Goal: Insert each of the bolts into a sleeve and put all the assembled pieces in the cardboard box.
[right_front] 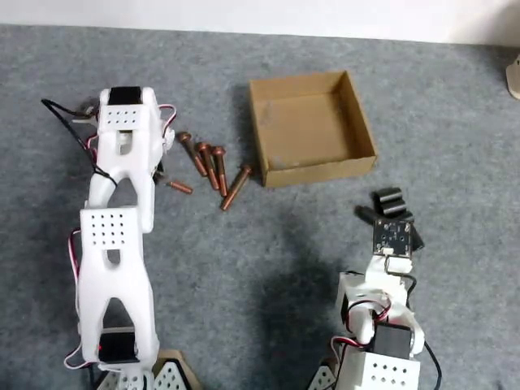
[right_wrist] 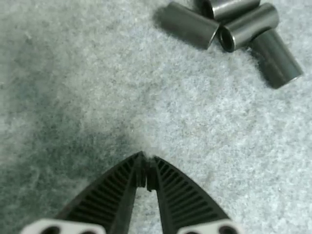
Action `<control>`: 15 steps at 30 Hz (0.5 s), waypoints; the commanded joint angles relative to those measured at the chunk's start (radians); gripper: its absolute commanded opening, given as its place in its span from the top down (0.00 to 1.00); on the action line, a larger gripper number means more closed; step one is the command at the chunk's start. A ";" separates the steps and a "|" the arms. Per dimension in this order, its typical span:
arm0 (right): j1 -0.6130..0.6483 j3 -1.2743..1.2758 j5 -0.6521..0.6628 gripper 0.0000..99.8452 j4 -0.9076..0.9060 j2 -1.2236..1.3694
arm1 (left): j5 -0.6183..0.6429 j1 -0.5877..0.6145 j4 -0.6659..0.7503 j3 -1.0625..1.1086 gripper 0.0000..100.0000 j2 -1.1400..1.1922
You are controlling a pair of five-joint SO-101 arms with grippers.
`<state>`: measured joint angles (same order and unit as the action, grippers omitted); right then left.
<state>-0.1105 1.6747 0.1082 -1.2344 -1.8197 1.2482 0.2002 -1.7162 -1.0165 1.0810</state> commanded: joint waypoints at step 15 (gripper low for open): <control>0.007 0.124 -0.006 1.00 -0.004 -0.010 | -0.124 -0.008 -0.046 0.384 1.00 -0.406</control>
<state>-0.1105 1.6747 0.1082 -1.2344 -1.8197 1.1960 0.2064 -1.7392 -0.8032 0.9198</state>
